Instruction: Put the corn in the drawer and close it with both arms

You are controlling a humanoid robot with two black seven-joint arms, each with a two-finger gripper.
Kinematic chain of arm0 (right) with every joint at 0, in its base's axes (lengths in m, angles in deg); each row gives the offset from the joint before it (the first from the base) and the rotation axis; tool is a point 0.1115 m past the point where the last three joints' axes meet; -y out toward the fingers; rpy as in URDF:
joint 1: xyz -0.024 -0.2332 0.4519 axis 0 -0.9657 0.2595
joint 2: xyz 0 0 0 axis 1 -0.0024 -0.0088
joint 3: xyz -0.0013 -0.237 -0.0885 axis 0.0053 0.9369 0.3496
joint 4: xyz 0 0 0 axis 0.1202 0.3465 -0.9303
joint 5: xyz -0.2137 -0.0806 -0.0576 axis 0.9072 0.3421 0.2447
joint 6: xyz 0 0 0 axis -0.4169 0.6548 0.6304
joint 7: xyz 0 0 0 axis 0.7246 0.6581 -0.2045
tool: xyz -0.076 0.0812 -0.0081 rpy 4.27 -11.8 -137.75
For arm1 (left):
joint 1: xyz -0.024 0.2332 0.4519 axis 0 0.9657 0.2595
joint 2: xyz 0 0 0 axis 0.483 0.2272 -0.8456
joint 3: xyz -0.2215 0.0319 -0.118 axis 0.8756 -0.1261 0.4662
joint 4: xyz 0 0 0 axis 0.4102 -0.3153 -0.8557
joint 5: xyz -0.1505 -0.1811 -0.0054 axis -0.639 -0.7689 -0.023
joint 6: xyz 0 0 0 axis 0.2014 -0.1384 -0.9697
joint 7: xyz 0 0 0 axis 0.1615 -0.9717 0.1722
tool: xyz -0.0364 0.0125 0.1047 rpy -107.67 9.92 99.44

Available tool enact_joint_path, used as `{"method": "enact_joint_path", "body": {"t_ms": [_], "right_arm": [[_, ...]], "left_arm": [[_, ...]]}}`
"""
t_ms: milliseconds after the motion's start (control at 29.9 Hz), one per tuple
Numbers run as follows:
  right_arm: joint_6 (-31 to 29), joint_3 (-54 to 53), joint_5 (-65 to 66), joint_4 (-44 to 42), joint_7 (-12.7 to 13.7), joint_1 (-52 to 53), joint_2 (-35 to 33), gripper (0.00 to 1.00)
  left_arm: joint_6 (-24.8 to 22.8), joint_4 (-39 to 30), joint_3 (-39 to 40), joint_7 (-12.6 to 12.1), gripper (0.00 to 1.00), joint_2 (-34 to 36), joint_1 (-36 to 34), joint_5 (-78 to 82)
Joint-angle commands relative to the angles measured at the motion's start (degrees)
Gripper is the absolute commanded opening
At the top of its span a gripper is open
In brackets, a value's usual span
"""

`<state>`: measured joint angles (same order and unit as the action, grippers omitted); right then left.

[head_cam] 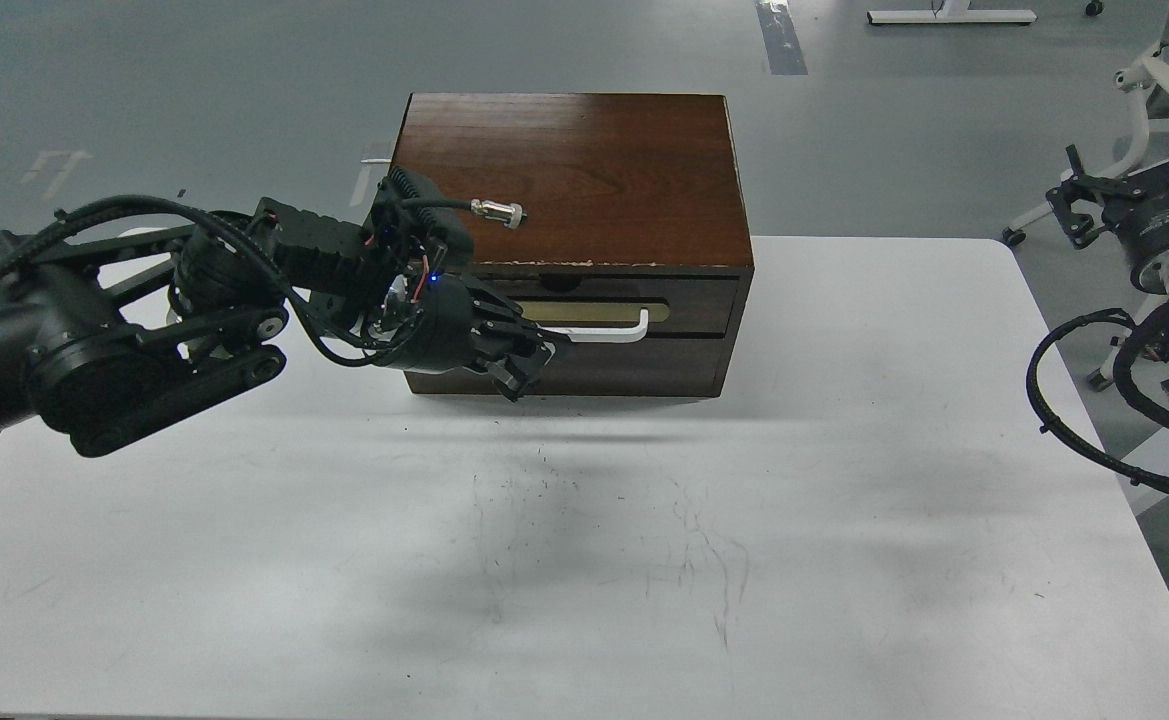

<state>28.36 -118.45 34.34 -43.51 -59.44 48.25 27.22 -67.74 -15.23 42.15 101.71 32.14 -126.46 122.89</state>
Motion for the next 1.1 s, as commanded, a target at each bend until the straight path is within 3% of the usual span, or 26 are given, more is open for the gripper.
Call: {"method": "enact_joint_path", "body": {"t_ms": [0,134,267,301,334,368,401,535,702,768,835,1069], "right_arm": [[0.0,0.0,0.0,-0.1,0.0,0.0,-0.1,1.0],[0.0,0.0,0.0,-0.1,-0.1,-0.1,-0.2,1.0],[0.0,0.0,0.1,0.1,-0.4,-0.1,-0.7,1.0],[0.0,0.0,0.1,0.1,-0.4,-0.1,-0.7,1.0],[0.0,-0.1,0.1,0.1,-0.4,-0.1,-0.7,1.0],[0.0,-0.1,0.1,0.1,-0.5,0.1,-0.7,1.0],[0.0,-0.2,0.1,0.2,-0.5,0.1,-0.7,1.0],[0.0,-0.2,0.1,0.3,-0.5,0.3,-0.6,1.0],[0.0,-0.2,0.1,0.3,-0.4,0.5,-0.5,1.0],[0.0,0.0,0.1,0.3,-0.3,0.7,-0.6,1.0],[0.0,0.8,0.4,0.3,0.3,1.4,-0.8,1.0],[0.0,2.2,2.8,0.2,1.1,2.6,-0.7,1.0]], "left_arm": [[-0.1,-0.7,0.3,0.4,0.0,0.3,-0.4,-4.6],[-0.1,-0.9,3.8,3.1,0.0,1.2,-0.3,-14.0],[-0.1,0.4,11.4,2.9,0.0,1.6,0.2,-32.9],[-0.1,1.0,12.2,3.1,0.04,1.9,0.2,-36.5],[-0.1,2.8,13.3,3.1,0.3,2.6,0.4,-43.6],[-0.1,4.9,13.7,2.7,0.65,2.8,0.5,-50.7],[-0.1,6.0,13.7,2.7,0.79,2.9,0.5,-54.6],[-0.1,13.0,13.7,2.7,0.97,4.4,1.0,-71.9],[-0.1,24.8,13.8,2.6,0.98,5.4,2.1,-86.2],[-0.1,29.7,13.7,0.7,0.98,5.3,2.6,-93.3],[-0.1,35.2,13.8,-3.0,0.98,4.7,3.7,-102.9],[-0.1,43.8,14.1,-3.6,0.98,4.9,8.9,-118.4]]}}
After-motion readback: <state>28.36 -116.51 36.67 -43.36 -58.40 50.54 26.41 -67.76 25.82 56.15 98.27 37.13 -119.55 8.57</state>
